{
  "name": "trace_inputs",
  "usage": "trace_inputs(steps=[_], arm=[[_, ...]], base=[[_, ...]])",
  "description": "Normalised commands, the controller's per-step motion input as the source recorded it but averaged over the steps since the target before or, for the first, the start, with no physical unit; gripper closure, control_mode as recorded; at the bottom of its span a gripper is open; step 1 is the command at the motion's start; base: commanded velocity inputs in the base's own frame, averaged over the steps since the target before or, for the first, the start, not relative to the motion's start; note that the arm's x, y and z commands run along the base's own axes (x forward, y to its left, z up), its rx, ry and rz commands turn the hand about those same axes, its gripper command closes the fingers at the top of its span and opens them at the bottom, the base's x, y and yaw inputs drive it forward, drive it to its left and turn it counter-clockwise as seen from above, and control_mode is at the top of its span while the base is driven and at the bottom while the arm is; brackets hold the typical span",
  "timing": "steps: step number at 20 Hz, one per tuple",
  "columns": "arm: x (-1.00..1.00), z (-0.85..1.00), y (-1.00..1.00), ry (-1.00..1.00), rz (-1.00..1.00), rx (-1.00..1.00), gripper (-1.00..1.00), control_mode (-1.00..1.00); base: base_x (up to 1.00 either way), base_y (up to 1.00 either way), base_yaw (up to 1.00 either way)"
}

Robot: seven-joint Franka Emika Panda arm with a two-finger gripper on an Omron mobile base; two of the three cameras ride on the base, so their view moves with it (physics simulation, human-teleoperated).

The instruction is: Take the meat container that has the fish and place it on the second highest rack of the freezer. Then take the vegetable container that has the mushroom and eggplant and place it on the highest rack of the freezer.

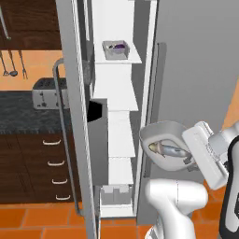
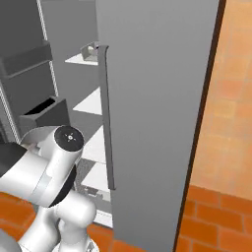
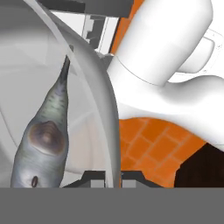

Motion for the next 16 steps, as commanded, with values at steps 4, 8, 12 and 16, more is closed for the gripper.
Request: trace_inputs(steps=[4,8,12,16], arm=[[0.00,0.00,0.00,0.00,0.00,0.00,1.00,1.00],[0.00,0.00,0.00,0.00,0.00,0.00,1.00,1.00],[0.00,0.00,0.00,0.00,0.00,0.00,1.00,1.00],[0.00,0.00,0.00,0.00,0.00,0.00,1.00,1.00]], base=[[0.59,-0.25,0.54],[0.79,-0.19,0.41],[0.59,-0.13,0.37],[0.33,-0.04,0.17]])
